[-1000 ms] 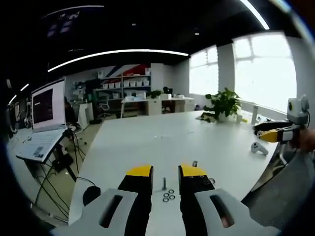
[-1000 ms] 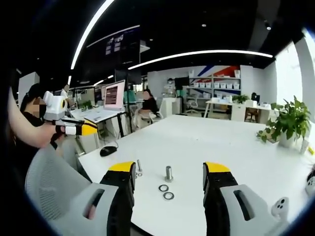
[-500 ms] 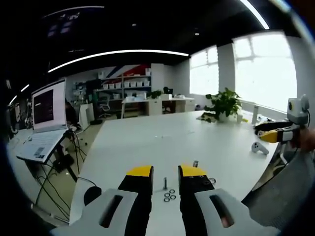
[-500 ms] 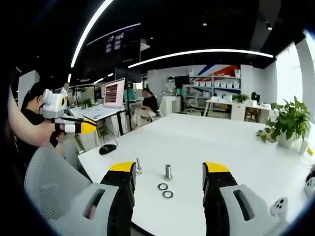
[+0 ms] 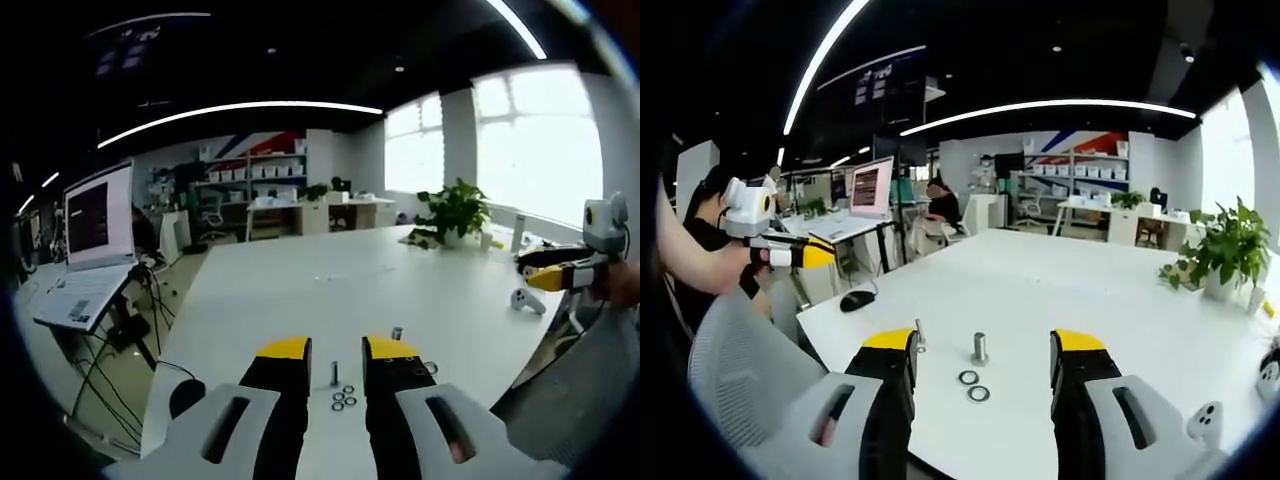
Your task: Place the washer onto the threaded stud by aligning its center hole with the stud, sliding it down to the base, and recovering from edge contact or off-axis alignment until the washer reaches the visible bottom stop.
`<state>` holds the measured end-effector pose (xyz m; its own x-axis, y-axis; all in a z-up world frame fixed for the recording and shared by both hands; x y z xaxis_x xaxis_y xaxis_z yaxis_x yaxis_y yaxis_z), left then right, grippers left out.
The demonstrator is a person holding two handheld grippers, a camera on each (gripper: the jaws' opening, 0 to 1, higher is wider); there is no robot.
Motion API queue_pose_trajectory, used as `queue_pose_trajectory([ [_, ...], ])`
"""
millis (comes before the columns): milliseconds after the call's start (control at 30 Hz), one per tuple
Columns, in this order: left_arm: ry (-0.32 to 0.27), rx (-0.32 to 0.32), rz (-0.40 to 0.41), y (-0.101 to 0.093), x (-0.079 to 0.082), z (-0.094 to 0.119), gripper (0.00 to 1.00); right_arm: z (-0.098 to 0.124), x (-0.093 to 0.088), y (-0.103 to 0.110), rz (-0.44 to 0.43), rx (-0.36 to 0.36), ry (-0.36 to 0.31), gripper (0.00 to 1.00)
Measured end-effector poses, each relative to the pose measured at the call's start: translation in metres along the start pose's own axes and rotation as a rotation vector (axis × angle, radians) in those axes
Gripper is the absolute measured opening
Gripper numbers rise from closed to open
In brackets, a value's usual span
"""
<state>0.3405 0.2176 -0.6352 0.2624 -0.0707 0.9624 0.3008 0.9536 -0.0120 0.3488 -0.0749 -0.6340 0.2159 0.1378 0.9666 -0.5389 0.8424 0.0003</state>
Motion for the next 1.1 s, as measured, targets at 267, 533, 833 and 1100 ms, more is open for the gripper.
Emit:
queue_pose_trajectory([
  [267, -0.001, 0.001, -0.002, 0.0014, -0.0006, -0.0001, 0.18, 0.0, 0.0001, -0.0003, 0.001, 0.001, 0.0, 0.56],
  [533, 0.0, 0.001, -0.001, -0.0008, 0.0016, 0.0007, 0.18, -0.0008, -0.0009, 0.0008, 0.002, 0.009, 0.009, 0.55],
  [833, 0.003, 0.005, 0.001, -0.002, 0.0032, 0.0004, 0.18, -0.0013, -0.0011, 0.0019, 0.003, 0.015, 0.012, 0.55],
  [1100, 0.006, -0.004, 0.0, -0.0051, 0.0044, -0.0016, 0.18, -0.0034, -0.0012, 0.0008, -0.023, 0.022, 0.016, 0.56],
])
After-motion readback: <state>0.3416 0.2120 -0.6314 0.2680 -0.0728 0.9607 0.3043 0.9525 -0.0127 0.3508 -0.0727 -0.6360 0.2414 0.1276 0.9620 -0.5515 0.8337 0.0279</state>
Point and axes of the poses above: the point that each gripper's makers call its tool centre point, and the gripper's own axes: z roughly backward along the fingers, y roughly to its left, x roughly out of its top, the point moved 3 cm from there along z, roughly backward along the fingers, and after that the axes turned 1 degree about -x, right-handed, at the moved point
